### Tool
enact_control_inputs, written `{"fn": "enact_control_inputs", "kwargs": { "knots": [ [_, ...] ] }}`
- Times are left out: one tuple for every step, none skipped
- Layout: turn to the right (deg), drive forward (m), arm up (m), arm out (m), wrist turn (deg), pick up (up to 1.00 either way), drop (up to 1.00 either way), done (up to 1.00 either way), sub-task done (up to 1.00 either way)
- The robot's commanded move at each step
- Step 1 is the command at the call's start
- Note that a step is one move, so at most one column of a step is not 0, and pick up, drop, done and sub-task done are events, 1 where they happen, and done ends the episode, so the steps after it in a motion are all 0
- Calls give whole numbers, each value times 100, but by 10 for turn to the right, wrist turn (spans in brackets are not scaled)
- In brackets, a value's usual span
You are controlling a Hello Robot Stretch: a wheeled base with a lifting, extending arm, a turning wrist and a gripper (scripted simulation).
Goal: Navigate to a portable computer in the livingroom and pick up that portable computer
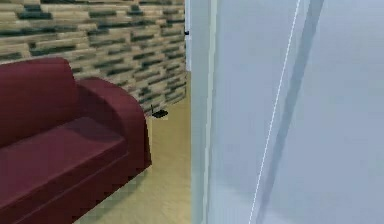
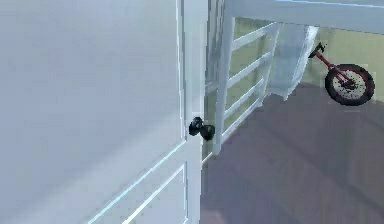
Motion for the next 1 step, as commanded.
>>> {"fn": "enact_control_inputs", "kwargs": {
  "knots": [
    [-450, 0, 0, 0, 0, 0, 0, 0, 0]
  ]
}}
